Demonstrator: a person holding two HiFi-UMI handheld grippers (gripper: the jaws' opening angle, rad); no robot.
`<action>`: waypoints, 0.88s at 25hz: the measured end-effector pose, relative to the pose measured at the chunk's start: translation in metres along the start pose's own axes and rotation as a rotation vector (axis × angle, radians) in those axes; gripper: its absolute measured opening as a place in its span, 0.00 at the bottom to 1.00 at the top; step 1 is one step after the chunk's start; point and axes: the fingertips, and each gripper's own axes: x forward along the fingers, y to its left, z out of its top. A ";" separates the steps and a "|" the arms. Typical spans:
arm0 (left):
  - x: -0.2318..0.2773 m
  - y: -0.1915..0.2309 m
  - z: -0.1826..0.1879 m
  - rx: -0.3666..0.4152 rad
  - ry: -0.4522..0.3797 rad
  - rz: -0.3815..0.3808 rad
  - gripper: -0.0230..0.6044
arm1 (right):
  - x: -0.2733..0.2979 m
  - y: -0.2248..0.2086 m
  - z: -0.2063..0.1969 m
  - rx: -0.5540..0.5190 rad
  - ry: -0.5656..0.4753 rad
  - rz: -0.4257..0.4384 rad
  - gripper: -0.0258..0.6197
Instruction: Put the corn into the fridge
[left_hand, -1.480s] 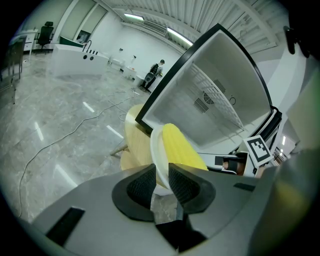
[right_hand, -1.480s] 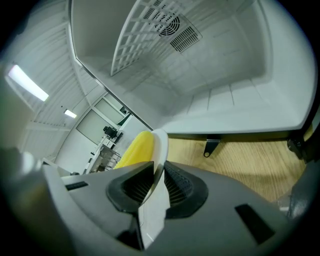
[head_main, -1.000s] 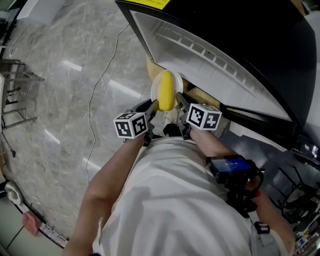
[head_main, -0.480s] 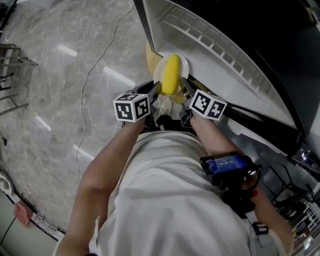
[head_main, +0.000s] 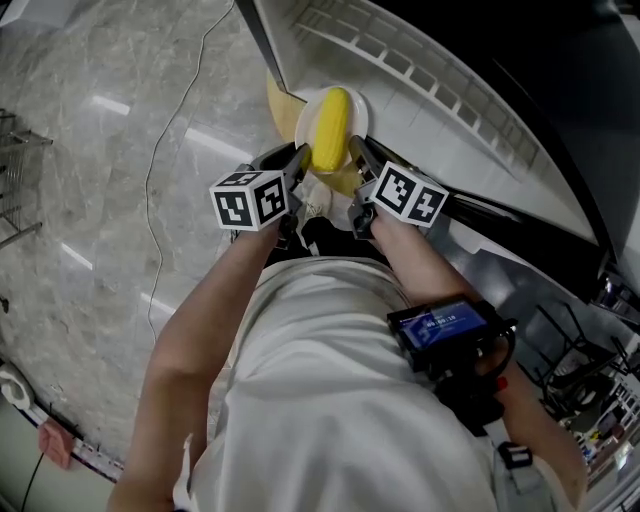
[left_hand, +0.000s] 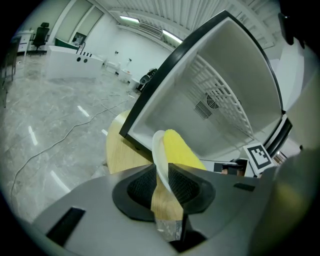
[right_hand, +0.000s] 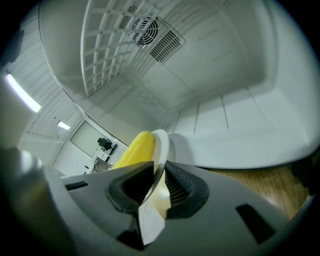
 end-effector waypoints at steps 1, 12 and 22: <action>0.002 -0.001 0.000 -0.005 -0.003 -0.006 0.17 | -0.001 -0.002 0.001 0.002 -0.004 -0.005 0.13; 0.030 -0.013 0.024 0.022 -0.019 -0.063 0.16 | -0.001 -0.019 0.029 0.041 -0.071 -0.054 0.13; 0.067 -0.013 0.039 0.085 -0.003 -0.058 0.16 | 0.011 -0.042 0.052 0.078 -0.128 -0.120 0.13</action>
